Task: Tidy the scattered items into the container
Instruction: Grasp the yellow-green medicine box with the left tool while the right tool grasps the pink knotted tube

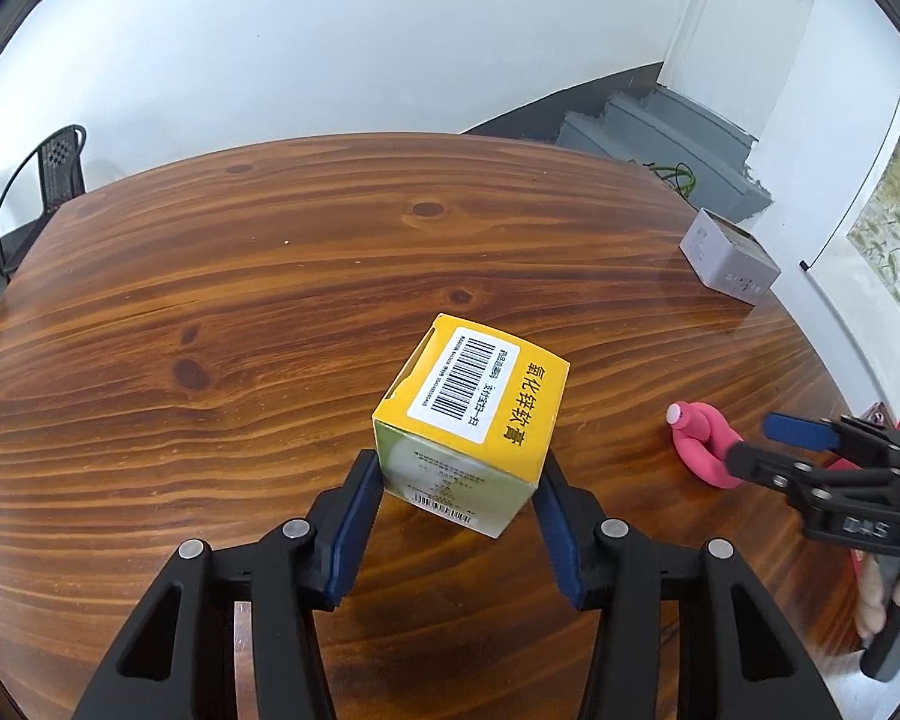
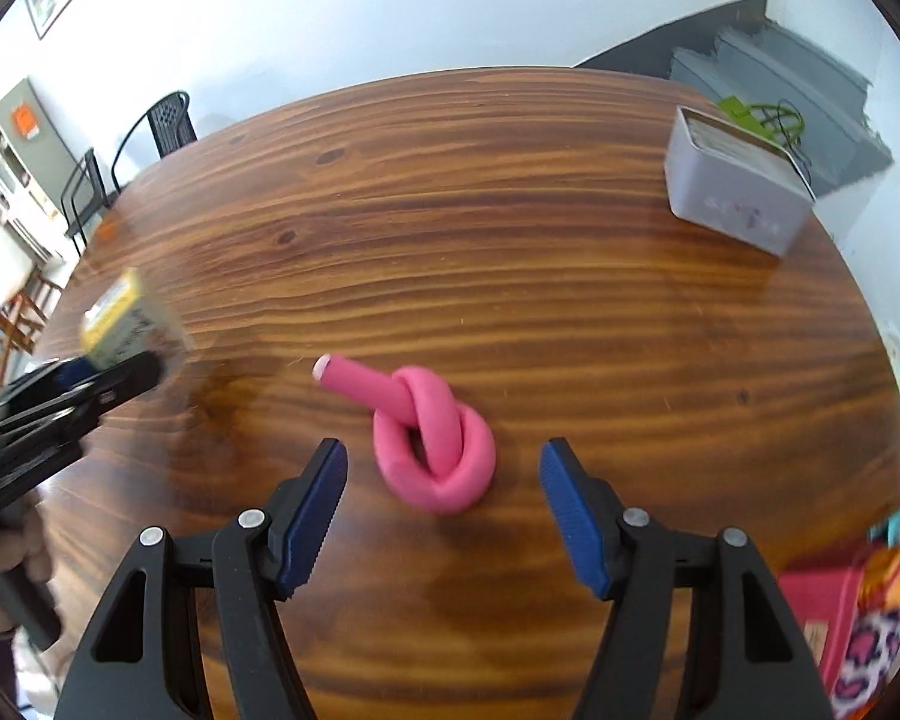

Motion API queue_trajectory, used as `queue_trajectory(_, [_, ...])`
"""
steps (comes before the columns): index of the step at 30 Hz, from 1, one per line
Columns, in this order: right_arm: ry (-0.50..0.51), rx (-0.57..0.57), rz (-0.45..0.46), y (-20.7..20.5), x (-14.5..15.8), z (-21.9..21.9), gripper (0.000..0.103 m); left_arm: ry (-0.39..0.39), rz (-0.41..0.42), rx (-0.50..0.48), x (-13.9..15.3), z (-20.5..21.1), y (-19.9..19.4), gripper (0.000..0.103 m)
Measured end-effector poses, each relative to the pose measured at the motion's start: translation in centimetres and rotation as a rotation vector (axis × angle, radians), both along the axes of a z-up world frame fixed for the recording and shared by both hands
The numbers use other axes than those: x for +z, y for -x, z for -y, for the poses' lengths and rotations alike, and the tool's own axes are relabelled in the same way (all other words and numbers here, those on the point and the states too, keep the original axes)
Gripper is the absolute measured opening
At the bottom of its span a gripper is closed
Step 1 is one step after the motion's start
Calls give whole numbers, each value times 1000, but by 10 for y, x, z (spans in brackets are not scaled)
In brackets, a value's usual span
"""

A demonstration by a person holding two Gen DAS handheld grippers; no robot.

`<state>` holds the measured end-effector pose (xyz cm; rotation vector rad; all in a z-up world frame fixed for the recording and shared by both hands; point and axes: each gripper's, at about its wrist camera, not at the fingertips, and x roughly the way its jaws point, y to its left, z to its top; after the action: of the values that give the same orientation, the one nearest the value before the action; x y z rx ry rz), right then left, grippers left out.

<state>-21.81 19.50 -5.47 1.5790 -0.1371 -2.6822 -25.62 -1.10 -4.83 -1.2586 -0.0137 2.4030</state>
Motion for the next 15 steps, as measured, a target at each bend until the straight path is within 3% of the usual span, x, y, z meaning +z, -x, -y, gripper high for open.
queue_trajectory(11, [-41,42,53,18,-26,7,70,-7,8,25,15,6,-34,52])
queue_trajectory(13, [-71,47,52,17,-26,9,54,-5,4,19,18,3,-41,52])
queue_trajectory(15, [-72,54,60,15,-24,9,53,-2,1,12,22,-2,-48,52])
